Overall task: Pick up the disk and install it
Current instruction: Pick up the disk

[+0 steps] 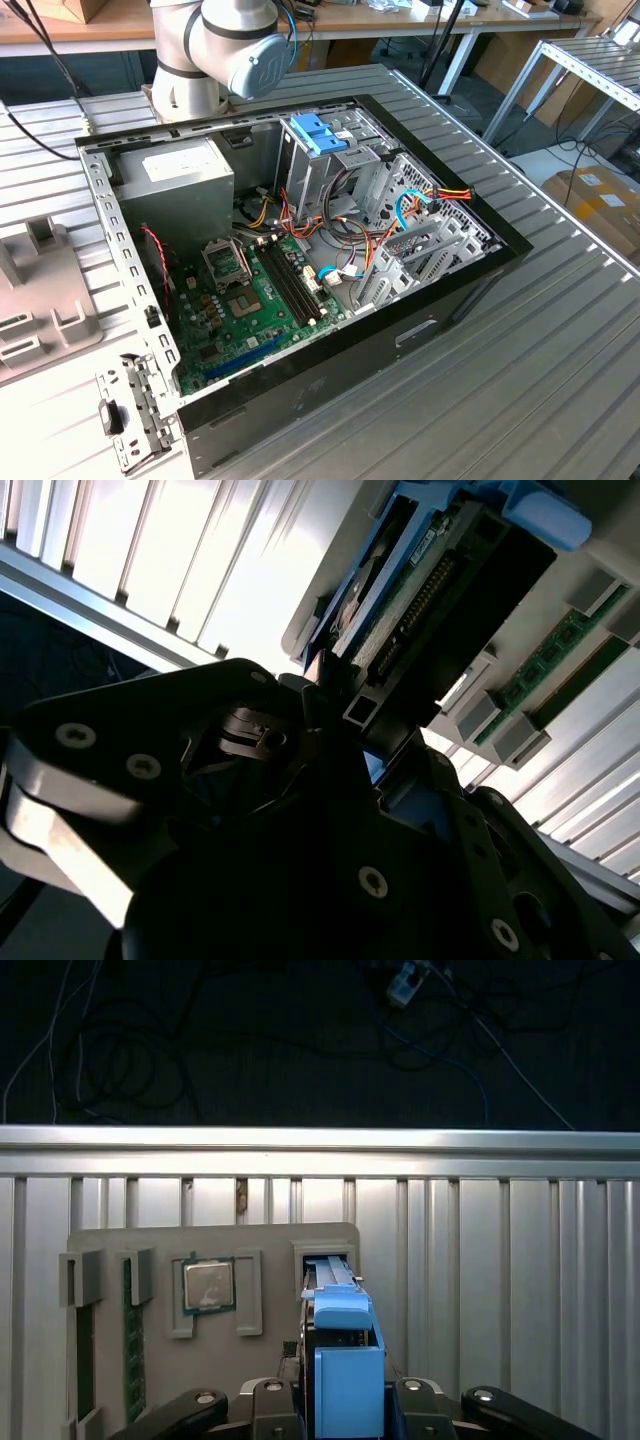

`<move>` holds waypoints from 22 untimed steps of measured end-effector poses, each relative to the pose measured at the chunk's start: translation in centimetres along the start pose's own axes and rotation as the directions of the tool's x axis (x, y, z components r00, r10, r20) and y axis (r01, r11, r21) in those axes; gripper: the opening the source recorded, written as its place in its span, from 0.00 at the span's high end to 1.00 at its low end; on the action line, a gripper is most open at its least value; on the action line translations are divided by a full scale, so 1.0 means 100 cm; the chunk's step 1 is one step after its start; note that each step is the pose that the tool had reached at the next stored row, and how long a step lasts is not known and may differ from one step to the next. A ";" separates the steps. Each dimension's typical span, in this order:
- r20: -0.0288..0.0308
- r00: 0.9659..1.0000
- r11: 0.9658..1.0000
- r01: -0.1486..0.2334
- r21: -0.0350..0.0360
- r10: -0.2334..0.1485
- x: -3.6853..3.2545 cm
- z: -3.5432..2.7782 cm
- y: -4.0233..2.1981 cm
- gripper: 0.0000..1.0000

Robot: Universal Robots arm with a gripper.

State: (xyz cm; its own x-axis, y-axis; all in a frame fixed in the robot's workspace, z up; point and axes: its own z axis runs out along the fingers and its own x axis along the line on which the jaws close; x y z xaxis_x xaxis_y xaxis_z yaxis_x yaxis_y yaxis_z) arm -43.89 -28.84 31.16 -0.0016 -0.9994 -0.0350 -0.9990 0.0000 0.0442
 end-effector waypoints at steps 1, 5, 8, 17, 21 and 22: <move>0.000 1.000 1.000 0.000 0.000 0.000 -0.0001 -0.0021 0.0001 0.64; 0.001 1.000 1.000 0.000 0.000 0.000 -0.0002 -0.0062 0.0003 0.64; 0.001 1.000 1.000 0.000 0.000 0.000 -0.0004 -0.0115 0.0005 0.64; 0.001 1.000 1.000 0.000 0.000 0.000 -0.0008 -0.0220 0.0010 0.64; 0.001 1.000 1.000 0.000 0.000 0.000 -0.0009 -0.0269 0.0012 0.64; 0.001 1.000 1.000 0.000 0.000 0.000 -0.0010 -0.0289 0.0013 0.64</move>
State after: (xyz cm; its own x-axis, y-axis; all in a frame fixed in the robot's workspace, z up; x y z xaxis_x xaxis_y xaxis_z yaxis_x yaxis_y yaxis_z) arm -43.89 -28.84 34.05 -0.0016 -0.9993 -0.0363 -0.9990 0.0000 0.0442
